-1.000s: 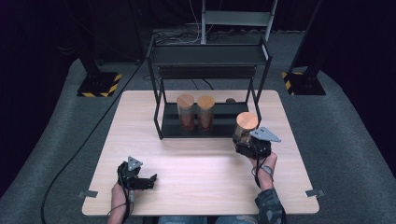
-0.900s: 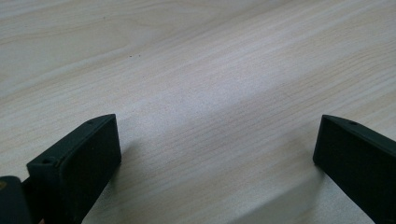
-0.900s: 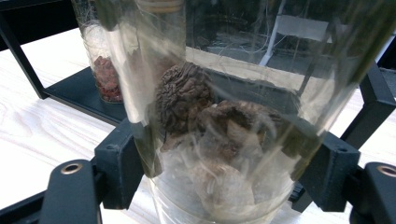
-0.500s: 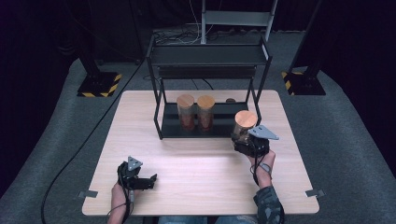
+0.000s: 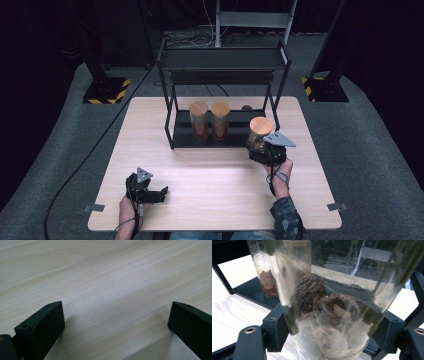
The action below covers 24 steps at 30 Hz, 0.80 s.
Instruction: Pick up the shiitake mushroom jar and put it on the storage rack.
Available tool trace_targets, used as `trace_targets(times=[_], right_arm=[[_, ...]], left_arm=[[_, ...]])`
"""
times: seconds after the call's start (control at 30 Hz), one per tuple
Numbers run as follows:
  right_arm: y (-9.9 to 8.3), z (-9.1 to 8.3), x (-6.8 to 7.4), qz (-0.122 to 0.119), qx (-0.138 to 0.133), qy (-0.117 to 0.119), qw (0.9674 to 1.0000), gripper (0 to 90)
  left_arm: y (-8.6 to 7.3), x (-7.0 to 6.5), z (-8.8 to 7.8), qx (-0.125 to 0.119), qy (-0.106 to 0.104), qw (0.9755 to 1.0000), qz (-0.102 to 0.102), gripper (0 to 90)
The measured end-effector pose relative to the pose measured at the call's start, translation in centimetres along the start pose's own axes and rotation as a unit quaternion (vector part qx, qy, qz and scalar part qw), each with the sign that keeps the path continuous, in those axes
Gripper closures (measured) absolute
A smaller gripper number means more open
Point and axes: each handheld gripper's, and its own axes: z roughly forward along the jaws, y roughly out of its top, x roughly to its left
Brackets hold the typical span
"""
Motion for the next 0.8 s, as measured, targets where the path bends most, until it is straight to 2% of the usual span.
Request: trace_targets(times=[0.8], right_arm=[[0.8,1.6,0.0,-0.004,0.0,-0.001,1.0,24.7]], left_arm=[[0.0,0.0,0.0,0.0,0.0,1.0,0.0,0.2]])
